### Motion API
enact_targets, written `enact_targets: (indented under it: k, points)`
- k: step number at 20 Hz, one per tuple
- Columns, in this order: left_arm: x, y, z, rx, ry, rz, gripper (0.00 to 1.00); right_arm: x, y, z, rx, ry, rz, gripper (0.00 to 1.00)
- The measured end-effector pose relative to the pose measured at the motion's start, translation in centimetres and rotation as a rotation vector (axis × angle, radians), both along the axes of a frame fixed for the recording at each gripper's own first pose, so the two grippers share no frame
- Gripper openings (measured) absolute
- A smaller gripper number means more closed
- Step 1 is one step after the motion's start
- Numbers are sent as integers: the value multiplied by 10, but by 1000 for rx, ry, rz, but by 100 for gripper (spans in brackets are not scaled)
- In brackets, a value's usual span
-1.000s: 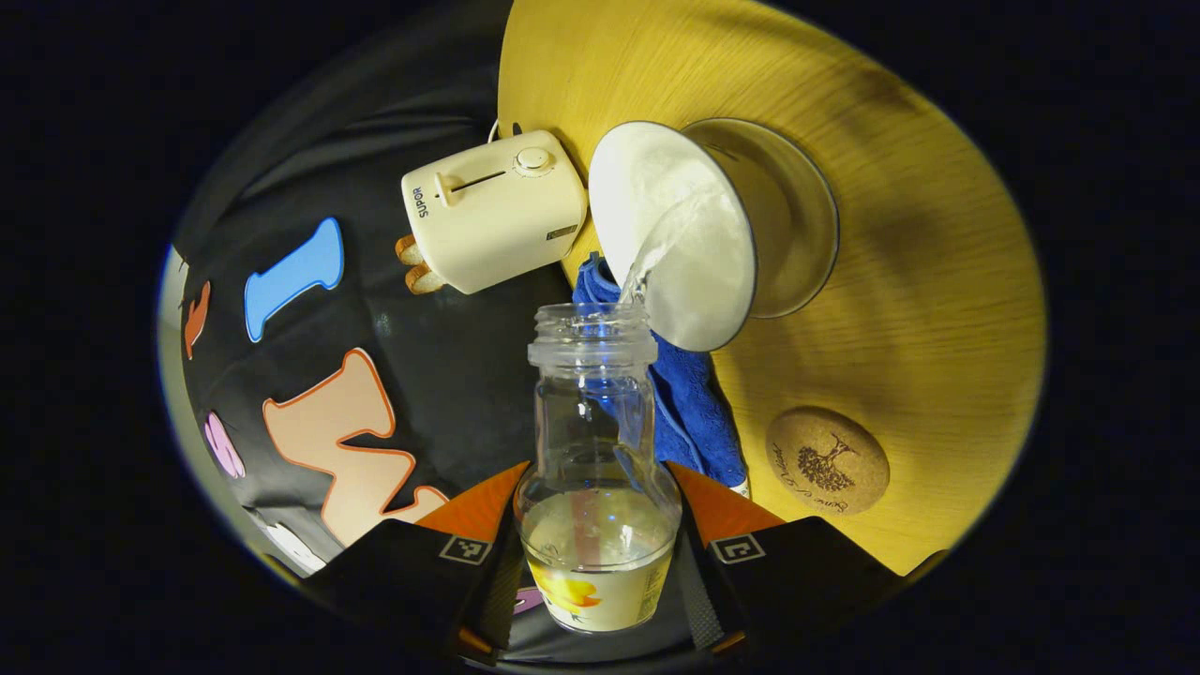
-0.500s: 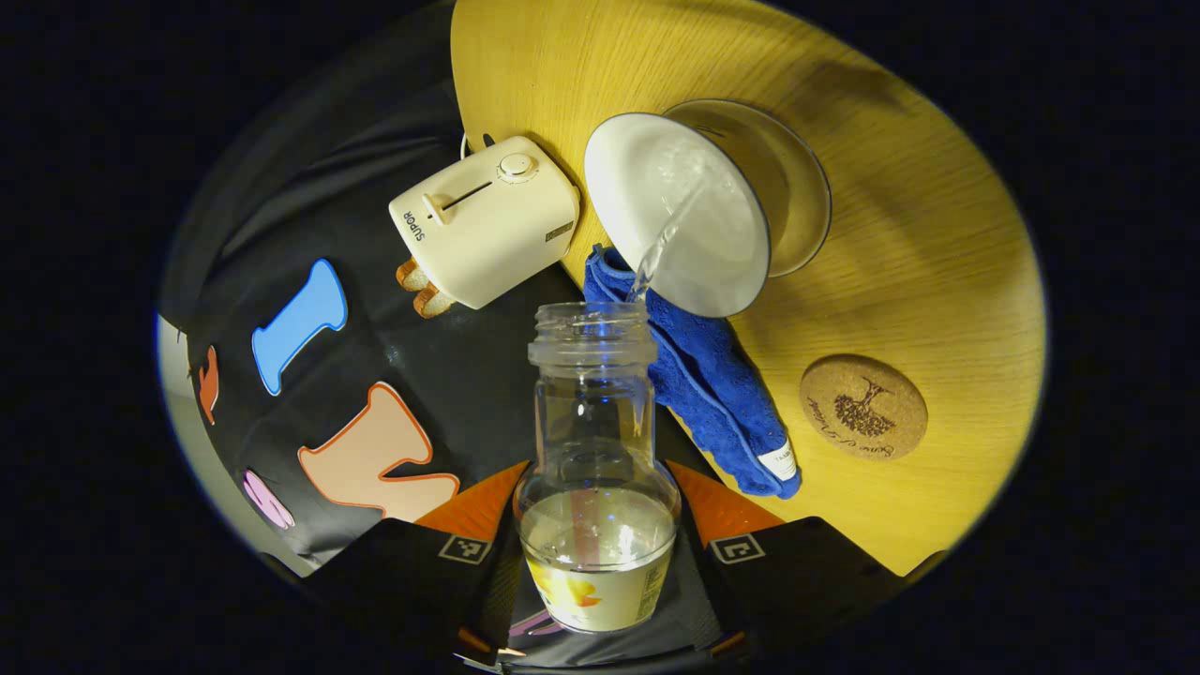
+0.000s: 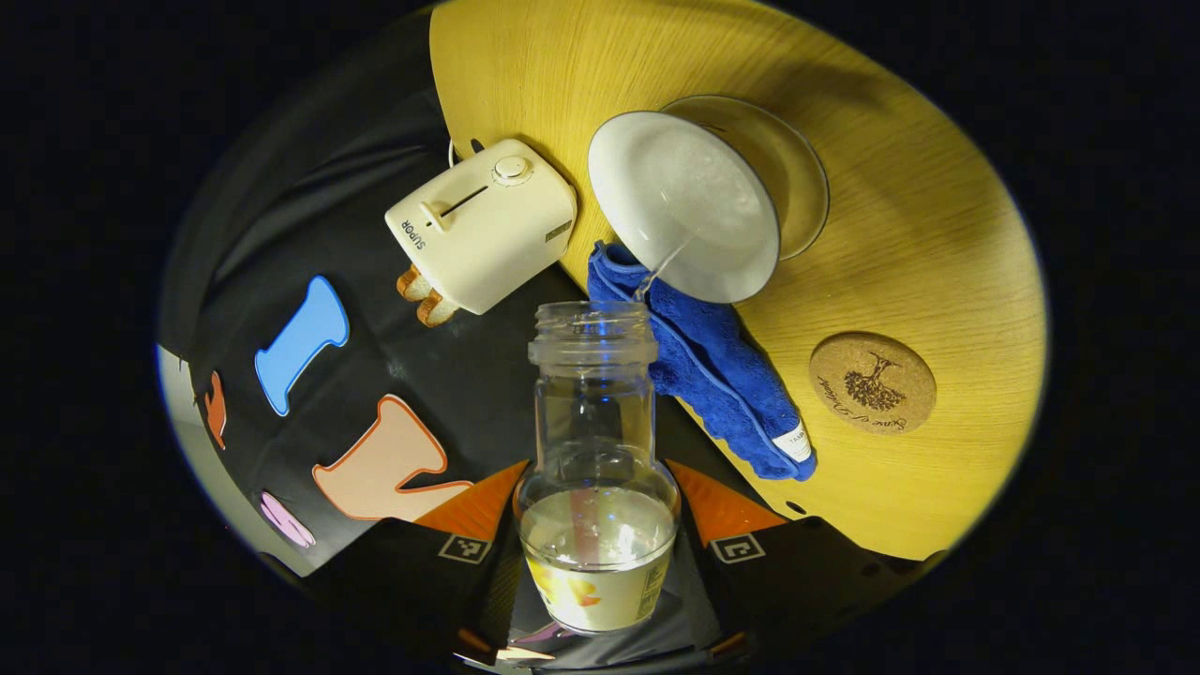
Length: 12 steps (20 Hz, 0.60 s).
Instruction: Open the teacup lid with one hand, grasp the water bottle and pour water into the teacup with the other hand; after pouring, place the water bottle on the coaster and then close the teacup lid.
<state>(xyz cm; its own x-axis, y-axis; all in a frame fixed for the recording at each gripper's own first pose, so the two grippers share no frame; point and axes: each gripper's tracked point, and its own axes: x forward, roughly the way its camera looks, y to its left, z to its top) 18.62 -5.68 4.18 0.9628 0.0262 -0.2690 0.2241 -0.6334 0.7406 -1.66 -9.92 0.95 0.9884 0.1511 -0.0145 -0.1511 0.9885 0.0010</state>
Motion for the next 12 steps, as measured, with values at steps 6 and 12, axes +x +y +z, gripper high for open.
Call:
enact_targets:
  k: [6, 12]
  points:
    - [0, -3, 0, 4, -4, -7, 70, 1, 0, 0, 0, 0, 2, 29]
    - [1, -4, 0, -4, -2, -9, 69, 0, 0, 1, 0, 0, 6, 29]
